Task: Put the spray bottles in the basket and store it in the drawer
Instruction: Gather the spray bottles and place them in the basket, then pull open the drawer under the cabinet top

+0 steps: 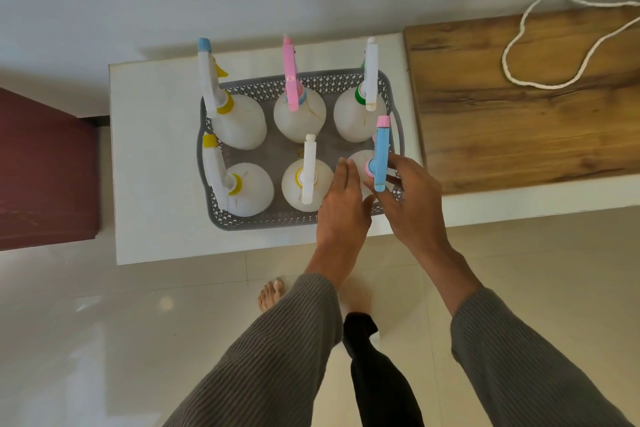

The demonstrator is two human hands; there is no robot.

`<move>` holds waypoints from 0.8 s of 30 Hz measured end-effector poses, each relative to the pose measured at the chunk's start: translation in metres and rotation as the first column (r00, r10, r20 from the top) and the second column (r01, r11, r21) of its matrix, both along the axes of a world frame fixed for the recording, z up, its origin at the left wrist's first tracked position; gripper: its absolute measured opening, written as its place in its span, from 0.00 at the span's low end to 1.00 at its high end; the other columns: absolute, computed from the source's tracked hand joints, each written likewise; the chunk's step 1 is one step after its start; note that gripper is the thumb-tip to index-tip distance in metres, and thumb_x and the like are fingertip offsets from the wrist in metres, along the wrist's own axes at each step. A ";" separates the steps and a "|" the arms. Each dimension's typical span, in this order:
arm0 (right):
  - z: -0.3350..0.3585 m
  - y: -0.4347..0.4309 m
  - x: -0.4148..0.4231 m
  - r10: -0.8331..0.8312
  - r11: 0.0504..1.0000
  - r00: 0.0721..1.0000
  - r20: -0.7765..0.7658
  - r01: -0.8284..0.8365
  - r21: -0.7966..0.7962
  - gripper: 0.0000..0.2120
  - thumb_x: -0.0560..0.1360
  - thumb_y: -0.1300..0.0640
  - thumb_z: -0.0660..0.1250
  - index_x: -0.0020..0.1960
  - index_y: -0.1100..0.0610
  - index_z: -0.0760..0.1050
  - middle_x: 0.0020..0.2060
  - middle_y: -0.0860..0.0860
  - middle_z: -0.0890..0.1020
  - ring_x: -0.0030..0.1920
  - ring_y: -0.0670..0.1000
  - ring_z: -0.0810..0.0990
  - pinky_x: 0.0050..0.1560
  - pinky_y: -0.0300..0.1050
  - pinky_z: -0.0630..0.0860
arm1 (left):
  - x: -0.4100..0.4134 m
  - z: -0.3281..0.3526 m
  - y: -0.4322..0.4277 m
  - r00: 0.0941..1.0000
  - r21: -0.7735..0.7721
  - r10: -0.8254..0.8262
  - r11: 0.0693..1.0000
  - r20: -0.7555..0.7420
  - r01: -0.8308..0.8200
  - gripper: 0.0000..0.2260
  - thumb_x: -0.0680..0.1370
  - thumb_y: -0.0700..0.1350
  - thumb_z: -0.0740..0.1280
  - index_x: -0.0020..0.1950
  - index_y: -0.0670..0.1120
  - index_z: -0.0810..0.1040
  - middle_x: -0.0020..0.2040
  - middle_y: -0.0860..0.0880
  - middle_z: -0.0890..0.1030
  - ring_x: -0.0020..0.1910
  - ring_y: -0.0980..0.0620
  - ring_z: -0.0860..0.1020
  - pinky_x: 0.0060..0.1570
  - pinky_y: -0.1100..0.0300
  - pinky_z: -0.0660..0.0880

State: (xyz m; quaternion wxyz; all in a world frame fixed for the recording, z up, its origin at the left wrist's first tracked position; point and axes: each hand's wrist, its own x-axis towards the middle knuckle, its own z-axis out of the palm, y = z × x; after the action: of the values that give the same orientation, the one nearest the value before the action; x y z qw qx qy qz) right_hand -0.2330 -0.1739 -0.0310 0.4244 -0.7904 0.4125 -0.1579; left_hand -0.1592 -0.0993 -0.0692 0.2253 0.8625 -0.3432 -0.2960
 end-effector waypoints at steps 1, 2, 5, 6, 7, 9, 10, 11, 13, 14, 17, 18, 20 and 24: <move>0.000 0.000 0.000 -0.002 1.000 1.000 0.003 0.002 0.006 0.17 0.76 0.56 0.71 0.62 0.62 0.77 0.57 0.56 0.83 0.56 0.51 0.81 0.59 0.51 0.80 | -0.001 0.005 0.003 1.000 -0.011 -0.003 1.000 0.022 0.004 0.32 0.78 0.41 0.68 0.78 0.40 0.57 0.79 0.43 0.59 0.71 0.41 0.70 0.66 0.48 0.71; -0.001 0.000 0.000 -0.005 1.000 1.000 0.005 0.005 0.017 0.17 0.76 0.55 0.71 0.62 0.61 0.77 0.57 0.56 0.83 0.56 0.51 0.81 0.59 0.52 0.80 | -0.003 0.010 0.009 0.999 -0.040 -0.001 0.999 0.048 0.003 0.30 0.79 0.41 0.68 0.78 0.40 0.59 0.78 0.43 0.61 0.69 0.42 0.72 0.66 0.48 0.71; -0.002 0.005 -0.007 -0.020 0.997 1.000 -0.009 0.020 0.074 0.23 0.75 0.54 0.72 0.67 0.59 0.74 0.61 0.54 0.80 0.60 0.51 0.78 0.60 0.47 0.78 | -0.012 0.028 0.044 0.993 -0.177 0.041 0.984 0.113 -0.020 0.22 0.79 0.41 0.68 0.72 0.40 0.70 0.72 0.44 0.71 0.67 0.46 0.75 0.64 0.52 0.72; -0.002 0.008 -0.012 -0.031 0.996 0.999 -0.016 0.032 0.086 0.26 0.74 0.54 0.73 0.69 0.58 0.72 0.63 0.53 0.79 0.62 0.49 0.77 0.59 0.44 0.77 | -0.015 0.033 0.063 0.990 -0.222 0.053 0.975 0.128 -0.024 0.20 0.78 0.41 0.69 0.69 0.41 0.74 0.69 0.44 0.75 0.65 0.48 0.76 0.63 0.56 0.73; -0.003 0.013 -0.017 -0.055 0.995 0.998 -0.019 0.056 0.085 0.28 0.73 0.55 0.74 0.70 0.57 0.71 0.65 0.53 0.77 0.62 0.48 0.75 0.58 0.42 0.77 | -0.018 0.035 0.085 0.987 -0.263 0.063 0.964 0.146 -0.022 0.16 0.78 0.41 0.69 0.66 0.41 0.77 0.65 0.45 0.79 0.63 0.50 0.79 0.61 0.60 0.73; -0.005 0.027 -0.030 -0.143 0.988 0.990 -0.012 0.143 0.064 0.28 0.71 0.57 0.75 0.69 0.55 0.71 0.64 0.52 0.75 0.61 0.47 0.75 0.55 0.41 0.77 | -0.020 0.035 0.136 0.978 -0.307 0.093 0.951 0.189 -0.032 0.11 0.77 0.41 0.70 0.58 0.43 0.82 0.58 0.47 0.83 0.55 0.54 0.82 0.57 0.63 0.77; -0.005 0.037 -0.038 -0.200 0.979 0.980 -0.009 0.200 0.050 0.27 0.71 0.58 0.75 0.68 0.55 0.71 0.63 0.51 0.75 0.61 0.47 0.76 0.54 0.41 0.78 | -0.017 0.033 0.164 0.972 -0.305 0.127 0.950 0.197 -0.062 0.09 0.77 0.42 0.70 0.56 0.43 0.83 0.55 0.48 0.84 0.52 0.55 0.82 0.53 0.62 0.79; -0.007 0.049 -0.046 -0.260 0.965 0.966 -0.008 0.260 0.038 0.26 0.72 0.58 0.74 0.68 0.55 0.71 0.63 0.51 0.75 0.60 0.47 0.76 0.53 0.42 0.78 | -0.011 0.029 0.191 0.965 -0.294 0.186 0.947 0.185 -0.126 0.08 0.78 0.44 0.69 0.54 0.44 0.83 0.53 0.50 0.84 0.49 0.56 0.82 0.49 0.60 0.80; -0.012 0.076 -0.061 -0.358 0.931 0.934 -0.015 0.358 0.069 0.23 0.73 0.59 0.73 0.67 0.54 0.72 0.62 0.50 0.75 0.59 0.47 0.77 0.53 0.42 0.79 | 0.010 0.018 0.244 0.919 -0.261 0.375 0.906 0.123 -0.335 0.08 0.78 0.45 0.67 0.55 0.45 0.82 0.52 0.51 0.84 0.46 0.55 0.82 0.46 0.56 0.81; -0.014 0.092 -0.066 -0.386 0.917 0.922 -0.026 0.386 0.104 0.22 0.73 0.60 0.72 0.66 0.53 0.72 0.61 0.50 0.75 0.60 0.47 0.77 0.52 0.37 0.79 | 0.025 0.013 0.269 0.876 -0.236 0.468 0.870 0.115 -0.434 0.09 0.78 0.44 0.68 0.56 0.44 0.81 0.52 0.50 0.83 0.46 0.53 0.82 0.46 0.53 0.81; -0.019 0.138 -0.075 -0.413 0.890 0.906 -0.092 0.423 0.172 0.20 0.74 0.61 0.71 0.64 0.53 0.73 0.60 0.48 0.76 0.59 0.48 0.77 0.49 0.23 0.74 | 0.081 -0.005 0.323 0.710 -0.160 0.691 0.722 0.136 -0.673 0.13 0.79 0.41 0.67 0.64 0.44 0.76 0.59 0.45 0.80 0.54 0.49 0.80 0.50 0.51 0.80; -0.020 0.153 -0.075 -0.404 0.886 0.906 -0.129 0.422 0.189 0.19 0.74 0.61 0.70 0.64 0.54 0.74 0.59 0.48 0.76 0.58 0.49 0.78 0.48 0.21 0.73 | 0.102 -0.012 0.336 0.645 -0.118 0.756 0.655 0.115 -0.746 0.15 0.79 0.41 0.66 0.66 0.45 0.74 0.63 0.45 0.78 0.58 0.48 0.78 0.52 0.54 0.78; -0.022 0.182 -0.071 -0.368 0.889 0.911 -0.184 0.403 0.216 0.17 0.75 0.61 0.70 0.63 0.55 0.75 0.58 0.47 0.76 0.57 0.50 0.78 0.47 0.19 0.71 | 0.141 -0.027 0.352 0.568 -0.011 0.823 0.568 0.004 -0.823 0.20 0.80 0.41 0.65 0.71 0.47 0.69 0.69 0.47 0.74 0.64 0.48 0.75 0.57 0.58 0.73; -0.024 0.226 -0.051 -0.325 0.892 0.913 -0.247 0.383 0.240 0.15 0.76 0.59 0.69 0.62 0.54 0.76 0.56 0.46 0.76 0.54 0.43 0.78 0.45 0.18 0.70 | 0.201 -0.055 0.354 0.539 0.109 0.757 0.611 -0.368 -0.784 0.26 0.79 0.34 0.63 0.76 0.47 0.63 0.73 0.49 0.70 0.68 0.51 0.70 0.68 0.49 0.70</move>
State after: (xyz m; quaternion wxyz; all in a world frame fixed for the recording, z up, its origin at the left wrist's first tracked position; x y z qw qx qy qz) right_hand -0.2837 0.0518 -0.0549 0.4534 -0.6444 0.6089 -0.0919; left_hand 0.0416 0.2549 -0.1241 0.4236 0.8421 0.1114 -0.3148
